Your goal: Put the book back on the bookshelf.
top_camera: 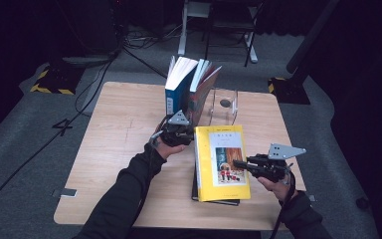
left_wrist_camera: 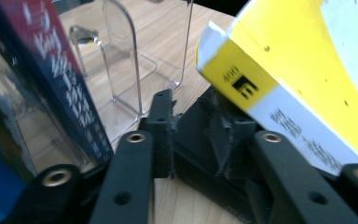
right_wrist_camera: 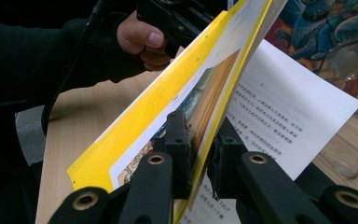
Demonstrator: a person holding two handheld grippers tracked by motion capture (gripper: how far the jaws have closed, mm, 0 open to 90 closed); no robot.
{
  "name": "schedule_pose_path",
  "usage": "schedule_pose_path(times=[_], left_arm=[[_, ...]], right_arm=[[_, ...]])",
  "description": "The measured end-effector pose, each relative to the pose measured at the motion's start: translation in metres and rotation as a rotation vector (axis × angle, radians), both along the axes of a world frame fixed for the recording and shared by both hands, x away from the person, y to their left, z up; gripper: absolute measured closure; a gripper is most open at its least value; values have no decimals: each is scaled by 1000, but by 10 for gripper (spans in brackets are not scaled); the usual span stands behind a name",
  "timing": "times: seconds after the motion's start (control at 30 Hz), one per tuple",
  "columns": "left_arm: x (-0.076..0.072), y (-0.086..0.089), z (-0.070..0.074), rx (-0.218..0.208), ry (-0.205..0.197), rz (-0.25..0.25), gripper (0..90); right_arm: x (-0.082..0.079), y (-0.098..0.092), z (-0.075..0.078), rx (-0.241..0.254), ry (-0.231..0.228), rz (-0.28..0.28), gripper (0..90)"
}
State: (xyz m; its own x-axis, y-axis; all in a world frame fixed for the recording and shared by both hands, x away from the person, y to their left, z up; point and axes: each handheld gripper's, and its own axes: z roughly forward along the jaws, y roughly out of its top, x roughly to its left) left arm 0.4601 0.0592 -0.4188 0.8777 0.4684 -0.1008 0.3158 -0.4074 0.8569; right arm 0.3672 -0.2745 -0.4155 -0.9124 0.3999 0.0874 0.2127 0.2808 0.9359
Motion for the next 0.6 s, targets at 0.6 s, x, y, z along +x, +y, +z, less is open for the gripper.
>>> schedule_pose_path(times=[0.6], left_arm=[[-2,-10,52,-17,-76,-67,898]], right_arm=[[9,12,9,-59,-55,-24,822]])
